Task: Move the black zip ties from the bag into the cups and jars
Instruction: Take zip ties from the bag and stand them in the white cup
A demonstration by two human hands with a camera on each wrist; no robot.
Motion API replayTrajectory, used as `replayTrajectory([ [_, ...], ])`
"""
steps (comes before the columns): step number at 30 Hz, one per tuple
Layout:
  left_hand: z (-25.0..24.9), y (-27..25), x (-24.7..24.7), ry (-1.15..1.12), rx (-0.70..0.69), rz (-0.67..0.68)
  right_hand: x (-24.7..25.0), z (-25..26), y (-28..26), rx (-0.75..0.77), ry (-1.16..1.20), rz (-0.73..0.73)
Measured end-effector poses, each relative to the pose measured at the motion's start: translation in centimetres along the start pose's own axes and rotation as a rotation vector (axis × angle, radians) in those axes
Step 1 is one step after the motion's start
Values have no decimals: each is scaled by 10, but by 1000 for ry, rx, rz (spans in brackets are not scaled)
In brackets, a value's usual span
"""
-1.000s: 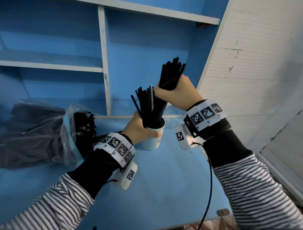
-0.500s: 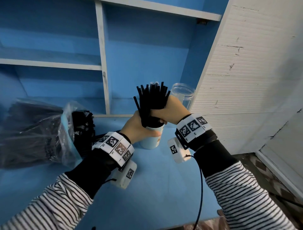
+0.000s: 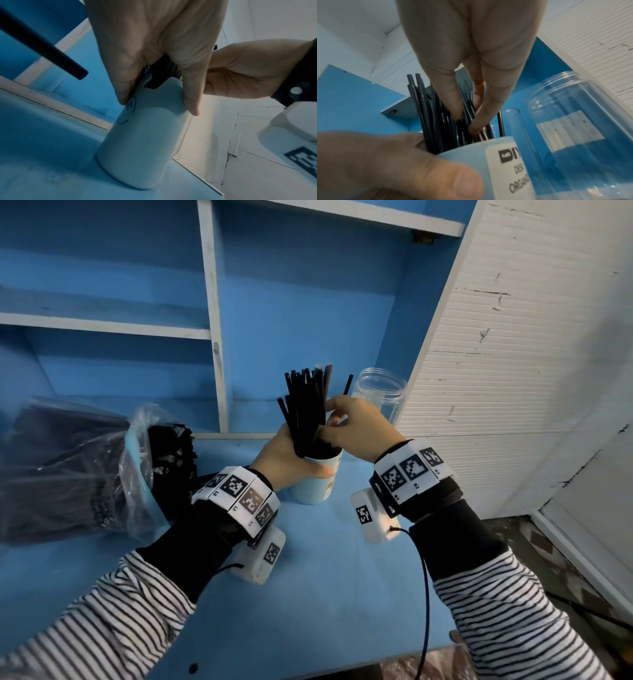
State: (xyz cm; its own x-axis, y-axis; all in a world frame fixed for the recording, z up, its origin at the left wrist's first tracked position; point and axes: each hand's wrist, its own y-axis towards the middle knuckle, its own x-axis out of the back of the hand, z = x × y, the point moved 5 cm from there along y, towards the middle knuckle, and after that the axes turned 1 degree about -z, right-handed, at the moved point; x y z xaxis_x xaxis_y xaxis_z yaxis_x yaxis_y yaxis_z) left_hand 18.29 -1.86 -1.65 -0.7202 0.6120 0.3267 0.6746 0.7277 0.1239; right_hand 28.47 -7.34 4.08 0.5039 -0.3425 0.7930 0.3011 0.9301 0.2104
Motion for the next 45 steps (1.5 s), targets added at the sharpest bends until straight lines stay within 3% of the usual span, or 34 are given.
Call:
replayTrajectory([
  [9, 12, -1, 0, 34, 71, -7, -3, -11, -13, -55, 146, -130],
  [14, 19, -23, 17, 43, 203, -85, 13, 6, -33, 68, 276, -403],
  [19, 2, -55, 61, 31, -20, -314, -1, 38, -56, 248, 364, -489],
  [23, -6, -75, 105, 132, -136, -467, -23, 42, -58, 174, 389, -488],
  [27, -1, -89, 147, 338, -176, -620, -37, 40, -53, 95, 500, -397],
  [30, 1, -99, 174, 509, -170, -728, -51, 48, -50, 118, 482, -332],
  [32, 11, -99, 185, 558, -96, -675, -63, 56, -48, 140, 428, -260],
  [35, 30, -97, 188, 601, 61, -502, -88, 63, -42, 117, 252, 0],
  [39, 35, -103, 186, 606, 101, -453, -118, 69, -36, 90, -64, 330],
  [41, 34, -105, 186, 598, 104, -458, -128, 67, -32, 67, -133, 398],
  [45, 32, -108, 192, 581, 115, -483, -133, 72, -24, 63, -96, 366],
])
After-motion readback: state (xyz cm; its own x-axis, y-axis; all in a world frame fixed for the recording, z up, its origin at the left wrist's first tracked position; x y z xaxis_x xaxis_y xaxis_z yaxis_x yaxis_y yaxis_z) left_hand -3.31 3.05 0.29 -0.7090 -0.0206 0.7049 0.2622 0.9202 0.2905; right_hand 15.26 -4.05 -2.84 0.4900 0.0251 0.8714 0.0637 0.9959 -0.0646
